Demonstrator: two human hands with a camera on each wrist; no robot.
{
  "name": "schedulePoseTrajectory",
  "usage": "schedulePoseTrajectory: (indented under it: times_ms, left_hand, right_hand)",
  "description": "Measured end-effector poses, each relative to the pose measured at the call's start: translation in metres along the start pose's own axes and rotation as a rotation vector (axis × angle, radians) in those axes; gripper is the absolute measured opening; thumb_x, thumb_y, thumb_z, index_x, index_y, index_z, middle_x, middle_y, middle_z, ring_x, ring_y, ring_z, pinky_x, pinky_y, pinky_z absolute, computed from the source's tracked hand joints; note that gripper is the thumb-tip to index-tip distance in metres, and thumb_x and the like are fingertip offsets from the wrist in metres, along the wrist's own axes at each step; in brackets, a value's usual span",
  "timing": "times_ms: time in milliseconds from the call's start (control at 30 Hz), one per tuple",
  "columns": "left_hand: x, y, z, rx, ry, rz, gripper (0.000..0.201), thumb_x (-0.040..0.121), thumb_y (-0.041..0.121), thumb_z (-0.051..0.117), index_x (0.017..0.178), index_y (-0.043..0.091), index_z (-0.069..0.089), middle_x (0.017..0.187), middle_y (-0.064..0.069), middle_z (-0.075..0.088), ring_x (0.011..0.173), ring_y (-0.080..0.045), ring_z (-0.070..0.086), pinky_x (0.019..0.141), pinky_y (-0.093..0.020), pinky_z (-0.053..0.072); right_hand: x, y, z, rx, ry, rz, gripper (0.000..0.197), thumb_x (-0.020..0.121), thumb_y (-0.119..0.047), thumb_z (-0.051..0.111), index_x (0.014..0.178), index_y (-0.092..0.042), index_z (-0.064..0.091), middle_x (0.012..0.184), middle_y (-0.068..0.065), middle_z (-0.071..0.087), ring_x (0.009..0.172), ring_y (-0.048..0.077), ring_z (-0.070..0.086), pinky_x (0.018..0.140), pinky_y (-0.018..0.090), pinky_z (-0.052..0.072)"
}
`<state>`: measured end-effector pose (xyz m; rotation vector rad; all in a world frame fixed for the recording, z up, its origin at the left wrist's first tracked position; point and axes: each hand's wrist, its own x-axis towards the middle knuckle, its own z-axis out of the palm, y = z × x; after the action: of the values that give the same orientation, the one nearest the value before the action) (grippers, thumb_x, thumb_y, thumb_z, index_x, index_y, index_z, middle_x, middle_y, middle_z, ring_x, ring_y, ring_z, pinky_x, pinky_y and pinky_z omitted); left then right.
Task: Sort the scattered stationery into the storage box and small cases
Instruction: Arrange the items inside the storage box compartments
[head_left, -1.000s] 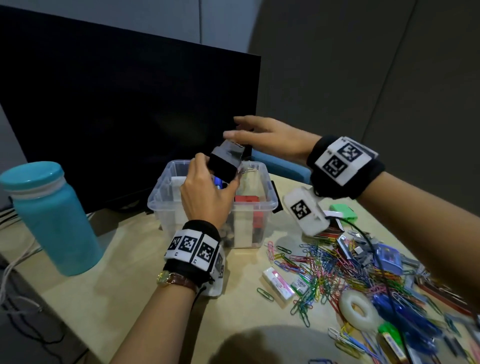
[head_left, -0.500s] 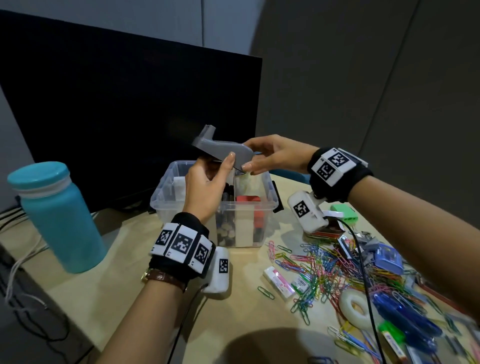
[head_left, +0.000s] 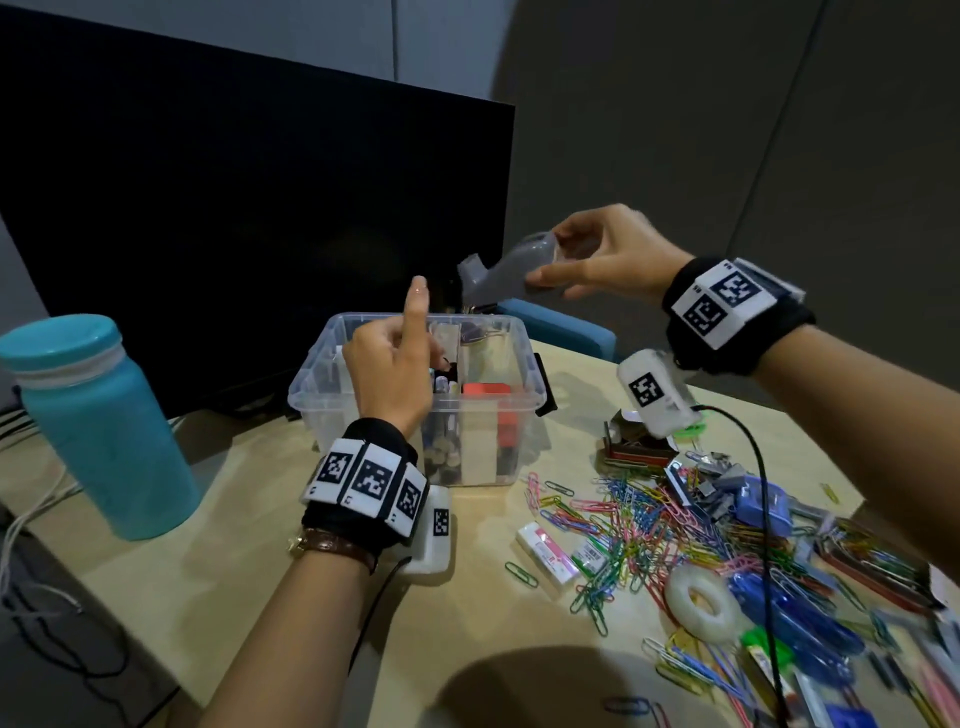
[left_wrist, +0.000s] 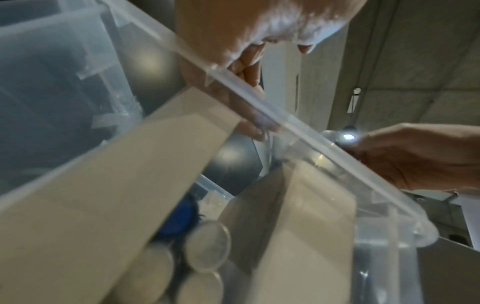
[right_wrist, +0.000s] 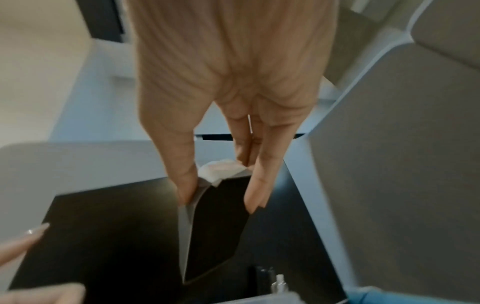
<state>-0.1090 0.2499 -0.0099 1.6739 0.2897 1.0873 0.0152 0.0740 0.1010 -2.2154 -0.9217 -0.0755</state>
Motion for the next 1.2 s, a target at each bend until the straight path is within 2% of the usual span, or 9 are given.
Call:
schedulePoseTrajectory:
  times_ms: [100, 233, 333, 533, 633, 800, 900, 1100, 1200]
  left_hand:
    - [-0.001, -0.003, 0.003, -0.008, 0.024, 0.031, 0.065, 0.096, 0.058, 0.034, 0.054, 0.014, 0.056, 0.051, -0.002, 0.059, 0.052, -0.017, 0.060, 0.067, -0.037, 0.054]
    - [-0.004, -0.002, 0.007, 0.117, 0.039, 0.092, 0.057, 0.103, 0.043, 0.034, 0.053, 0.022, 0.051, 0.050, 0.006, 0.056, 0.050, -0.007, 0.055, 0.057, -0.025, 0.044]
    - [-0.003, -0.007, 0.007, 0.142, 0.054, 0.122, 0.055, 0.103, 0.040, 0.035, 0.054, 0.023, 0.051, 0.050, 0.007, 0.056, 0.050, -0.006, 0.056, 0.056, -0.023, 0.044]
    - [-0.004, -0.010, 0.007, 0.222, 0.050, 0.166, 0.051, 0.103, 0.038, 0.036, 0.056, 0.025, 0.051, 0.050, 0.010, 0.054, 0.049, -0.002, 0.053, 0.050, -0.010, 0.037]
    - [-0.003, -0.011, 0.007, 0.256, 0.045, 0.172, 0.051, 0.103, 0.038, 0.036, 0.057, 0.024, 0.052, 0.051, 0.010, 0.054, 0.050, -0.003, 0.053, 0.051, -0.011, 0.036]
    - [-0.005, -0.013, 0.006, 0.273, 0.041, 0.212, 0.052, 0.101, 0.038, 0.039, 0.065, 0.007, 0.060, 0.056, -0.004, 0.058, 0.055, -0.018, 0.056, 0.052, -0.022, 0.040]
    - [-0.005, -0.014, 0.005, 0.268, 0.018, 0.210, 0.057, 0.096, 0.051, 0.036, 0.066, 0.007, 0.059, 0.058, -0.005, 0.059, 0.056, -0.019, 0.056, 0.055, -0.034, 0.046]
    - [-0.005, -0.015, 0.007, 0.284, -0.005, 0.164, 0.056, 0.094, 0.056, 0.038, 0.064, 0.011, 0.056, 0.054, 0.003, 0.051, 0.052, -0.015, 0.050, 0.053, -0.029, 0.041]
    - [-0.005, -0.014, 0.008, 0.313, 0.002, 0.155, 0.051, 0.098, 0.049, 0.042, 0.063, 0.013, 0.053, 0.052, 0.006, 0.047, 0.051, -0.013, 0.047, 0.052, -0.027, 0.037]
  right_hand:
    - [-0.006, -0.005, -0.004, -0.431, -0.013, -0.161, 0.061, 0.072, -0.048, 0.080, 0.115, -0.007, 0.066, 0.103, 0.004, 0.067, 0.091, 0.018, 0.064, 0.080, 0.028, 0.053]
    - [-0.015, -0.018, 0.027, -0.636, -0.019, -0.292, 0.049, 0.068, -0.058, 0.073, 0.084, -0.013, 0.061, 0.084, 0.000, 0.055, 0.070, 0.019, 0.055, 0.056, 0.031, 0.046]
    - [-0.013, -0.021, 0.049, -0.657, 0.051, -0.225, 0.050, 0.068, -0.056, 0.074, 0.077, -0.010, 0.058, 0.081, 0.002, 0.053, 0.066, 0.020, 0.051, 0.047, 0.027, 0.032]
    - [-0.010, -0.022, 0.068, -0.556, 0.119, -0.002, 0.051, 0.070, -0.050, 0.075, 0.059, -0.014, 0.040, 0.060, -0.003, 0.041, 0.051, 0.012, 0.037, 0.043, 0.026, 0.023]
    - [-0.014, -0.025, 0.076, -0.558, 0.109, 0.014, 0.049, 0.073, -0.048, 0.074, 0.059, -0.015, 0.040, 0.060, -0.003, 0.042, 0.052, 0.010, 0.038, 0.043, 0.025, 0.024]
    - [-0.025, -0.027, 0.084, -0.637, 0.092, 0.013, 0.054, 0.076, -0.059, 0.068, 0.059, -0.016, 0.040, 0.058, -0.004, 0.044, 0.051, 0.012, 0.042, 0.044, 0.024, 0.025]
    - [-0.031, -0.031, 0.075, -0.692, 0.028, 0.020, 0.060, 0.070, -0.070, 0.069, 0.060, -0.015, 0.046, 0.060, -0.003, 0.050, 0.057, 0.017, 0.051, 0.052, 0.026, 0.037]
    - [-0.034, -0.019, 0.054, -0.496, -0.150, 0.131, 0.050, 0.057, -0.068, 0.080, 0.076, -0.022, 0.073, 0.081, -0.006, 0.071, 0.078, 0.015, 0.065, 0.064, 0.031, 0.054]
    - [-0.034, -0.017, 0.063, -0.528, -0.170, 0.094, 0.032, 0.068, -0.053, 0.081, 0.078, -0.023, 0.073, 0.084, -0.008, 0.071, 0.080, 0.015, 0.065, 0.068, 0.032, 0.056]
